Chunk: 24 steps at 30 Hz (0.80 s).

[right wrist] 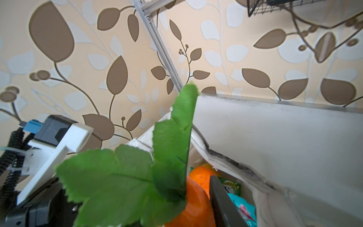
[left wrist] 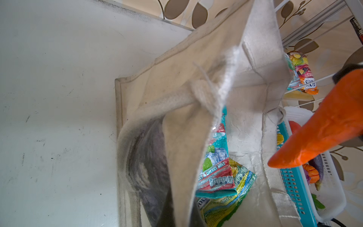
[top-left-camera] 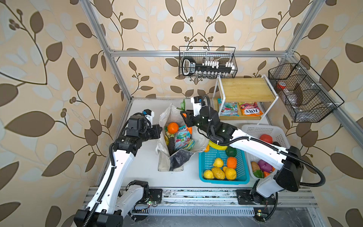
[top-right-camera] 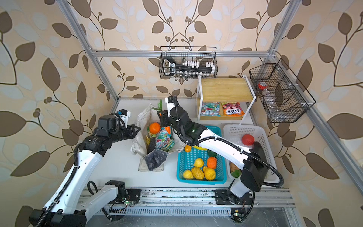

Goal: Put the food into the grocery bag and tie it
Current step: 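Lower the orange carrot into the tote bag and open the right gripper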

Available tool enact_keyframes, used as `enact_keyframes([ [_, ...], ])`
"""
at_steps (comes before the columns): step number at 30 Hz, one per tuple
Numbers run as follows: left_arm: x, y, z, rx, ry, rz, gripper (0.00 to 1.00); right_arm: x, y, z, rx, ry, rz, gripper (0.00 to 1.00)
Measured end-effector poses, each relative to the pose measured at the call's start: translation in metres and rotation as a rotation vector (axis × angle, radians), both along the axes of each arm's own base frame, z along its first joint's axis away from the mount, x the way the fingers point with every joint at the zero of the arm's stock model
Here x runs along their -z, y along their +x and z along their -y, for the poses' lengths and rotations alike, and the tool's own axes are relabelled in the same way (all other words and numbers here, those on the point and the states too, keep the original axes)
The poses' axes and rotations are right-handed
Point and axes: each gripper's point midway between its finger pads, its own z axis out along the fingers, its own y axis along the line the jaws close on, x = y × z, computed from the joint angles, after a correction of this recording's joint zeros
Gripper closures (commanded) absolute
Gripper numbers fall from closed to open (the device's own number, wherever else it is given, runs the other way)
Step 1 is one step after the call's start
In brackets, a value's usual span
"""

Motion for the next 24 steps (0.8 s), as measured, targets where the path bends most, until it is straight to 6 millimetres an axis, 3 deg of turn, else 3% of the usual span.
enact_keyframes([
  [5,0.000,0.000,0.000,0.001,-0.001,0.000,1.00,0.018,-0.018,-0.028,-0.057,-0.005,-0.023,0.62],
  [9,0.000,0.000,0.000,0.001,-0.001,0.000,1.00,0.043,-0.017,-0.040,-0.062,-0.030,-0.059,0.61],
  [16,-0.001,0.000,-0.004,-0.020,0.015,0.009,1.00,0.099,-0.001,-0.028,0.000,-0.136,-0.137,0.61],
  [24,-0.002,0.000,-0.004,-0.019,0.014,0.010,1.00,0.119,0.006,-0.029,0.039,-0.157,-0.167,0.61],
])
